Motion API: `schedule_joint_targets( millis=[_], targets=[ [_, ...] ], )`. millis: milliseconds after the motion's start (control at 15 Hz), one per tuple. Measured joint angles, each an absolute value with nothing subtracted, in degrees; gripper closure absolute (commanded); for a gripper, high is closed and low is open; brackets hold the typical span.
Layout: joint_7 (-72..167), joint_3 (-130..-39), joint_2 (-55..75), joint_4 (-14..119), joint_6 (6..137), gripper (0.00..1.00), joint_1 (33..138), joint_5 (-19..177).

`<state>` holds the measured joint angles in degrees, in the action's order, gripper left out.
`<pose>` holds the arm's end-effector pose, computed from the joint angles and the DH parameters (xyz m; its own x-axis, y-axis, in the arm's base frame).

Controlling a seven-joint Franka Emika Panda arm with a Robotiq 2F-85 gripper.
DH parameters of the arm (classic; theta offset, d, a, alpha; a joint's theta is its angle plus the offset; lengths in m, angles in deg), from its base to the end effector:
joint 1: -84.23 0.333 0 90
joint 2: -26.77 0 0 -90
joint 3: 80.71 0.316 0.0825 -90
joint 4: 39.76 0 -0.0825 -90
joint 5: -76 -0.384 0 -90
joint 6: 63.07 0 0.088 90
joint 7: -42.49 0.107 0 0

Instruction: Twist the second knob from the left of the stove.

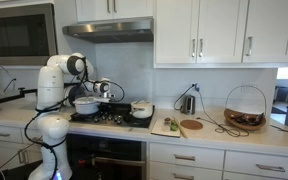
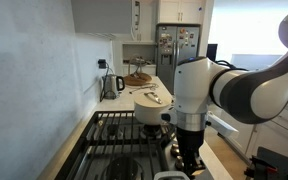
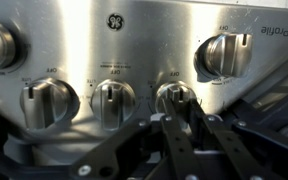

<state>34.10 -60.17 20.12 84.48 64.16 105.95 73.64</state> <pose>0.4026 0.3656 0.3400 0.6525 0.7563 -0.0468 0.7523 -0.6540 -0.0796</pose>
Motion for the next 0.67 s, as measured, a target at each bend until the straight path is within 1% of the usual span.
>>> schedule_joint_targets(
  millis=[667],
  targets=[
    [36.69, -59.97, 19.86, 84.47, 64.59, 0.95, 106.89, 77.05]
  ],
)
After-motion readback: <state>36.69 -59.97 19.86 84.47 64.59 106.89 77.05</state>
